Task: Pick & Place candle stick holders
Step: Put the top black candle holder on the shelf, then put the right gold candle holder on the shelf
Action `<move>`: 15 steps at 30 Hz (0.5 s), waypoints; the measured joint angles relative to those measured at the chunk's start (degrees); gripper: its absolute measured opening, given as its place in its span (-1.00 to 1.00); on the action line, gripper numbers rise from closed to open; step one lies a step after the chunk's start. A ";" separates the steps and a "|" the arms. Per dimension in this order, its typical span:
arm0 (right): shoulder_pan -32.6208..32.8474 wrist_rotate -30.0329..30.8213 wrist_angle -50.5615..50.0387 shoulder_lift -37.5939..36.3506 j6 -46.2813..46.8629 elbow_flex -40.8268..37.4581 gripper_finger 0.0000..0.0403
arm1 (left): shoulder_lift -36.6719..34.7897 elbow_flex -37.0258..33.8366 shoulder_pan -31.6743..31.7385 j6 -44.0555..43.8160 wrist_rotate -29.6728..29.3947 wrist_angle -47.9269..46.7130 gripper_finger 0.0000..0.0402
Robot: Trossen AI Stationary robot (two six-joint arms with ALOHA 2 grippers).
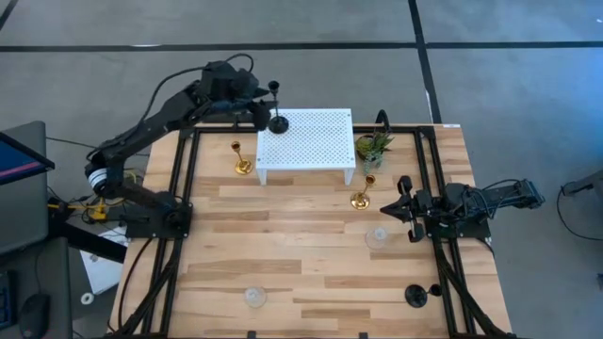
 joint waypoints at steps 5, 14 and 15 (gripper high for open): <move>-0.01 0.00 0.00 0.00 0.02 0.00 -1.00 | -4.09 0.00 -0.83 0.00 0.00 -9.17 0.05; 0.01 0.00 -0.01 0.00 0.00 0.00 -1.00 | -10.28 0.00 -4.64 -0.01 0.00 -14.01 -0.14; 0.00 0.00 -0.01 0.00 0.00 0.00 -1.00 | -10.76 0.00 -5.31 -0.02 0.01 -14.87 -0.17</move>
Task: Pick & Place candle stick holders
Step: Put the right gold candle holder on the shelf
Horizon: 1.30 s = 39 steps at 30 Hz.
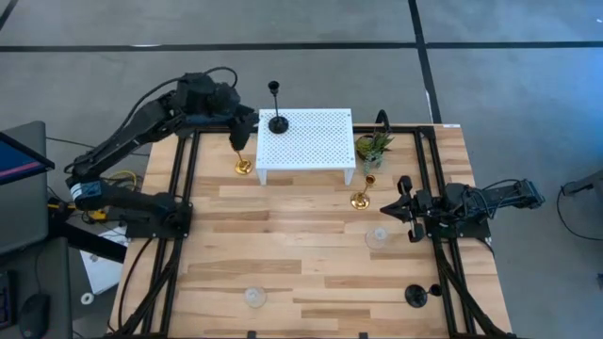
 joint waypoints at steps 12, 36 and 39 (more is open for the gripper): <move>0.00 -0.02 0.00 0.00 0.00 0.00 -1.00 | -4.19 -4.01 -12.97 -0.26 0.04 -6.20 -0.73; -0.03 1.74 0.07 0.00 -2.54 0.00 -1.00 | -38.88 -42.97 -19.87 10.96 4.51 21.14 -0.98; -0.03 1.75 0.07 0.00 -2.54 0.00 -1.00 | -41.07 -47.30 -19.87 12.33 7.72 25.22 -0.97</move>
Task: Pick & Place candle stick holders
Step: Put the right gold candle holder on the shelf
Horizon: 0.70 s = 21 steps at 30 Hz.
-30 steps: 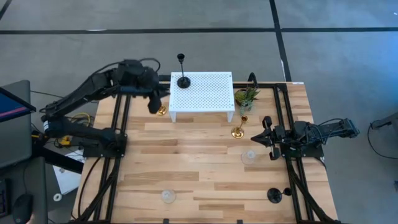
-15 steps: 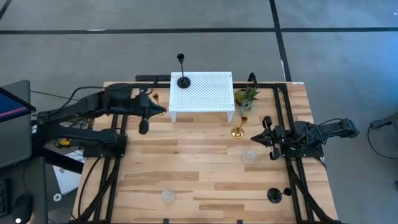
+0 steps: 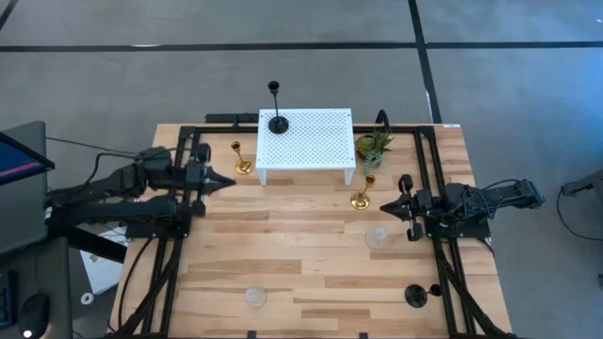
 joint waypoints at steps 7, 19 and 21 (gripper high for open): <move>0.01 0.19 0.00 0.00 0.00 0.00 -1.00 | -1.23 -6.62 0.00 0.65 0.25 3.40 -0.98; 0.04 -0.07 0.00 0.00 0.62 0.00 -1.00 | -1.19 -14.14 0.00 -3.59 7.00 12.07 -0.97; 0.04 -0.11 0.00 0.00 1.71 0.00 -1.00 | -1.17 -16.11 0.00 -3.54 8.89 13.83 -0.97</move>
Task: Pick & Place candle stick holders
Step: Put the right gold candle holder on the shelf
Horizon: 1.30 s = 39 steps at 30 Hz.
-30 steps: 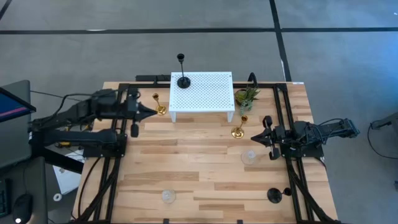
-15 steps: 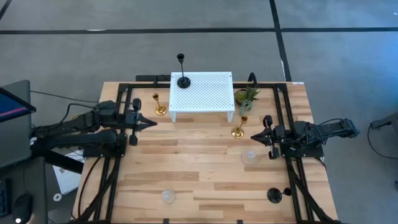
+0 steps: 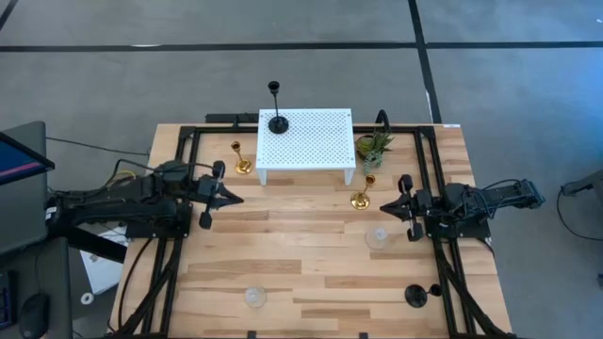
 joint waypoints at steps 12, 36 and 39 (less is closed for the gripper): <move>0.00 0.09 0.00 0.00 -0.48 0.00 -1.00 | -0.02 -3.29 0.00 7.36 2.51 8.87 -0.96; -0.03 9.03 -0.02 0.00 2.66 0.00 -1.00 | 0.04 -3.28 0.02 8.40 2.18 8.63 -0.98; -0.03 9.01 -0.02 0.00 2.66 0.00 -1.00 | 0.04 -3.28 0.02 8.40 2.18 8.63 -0.97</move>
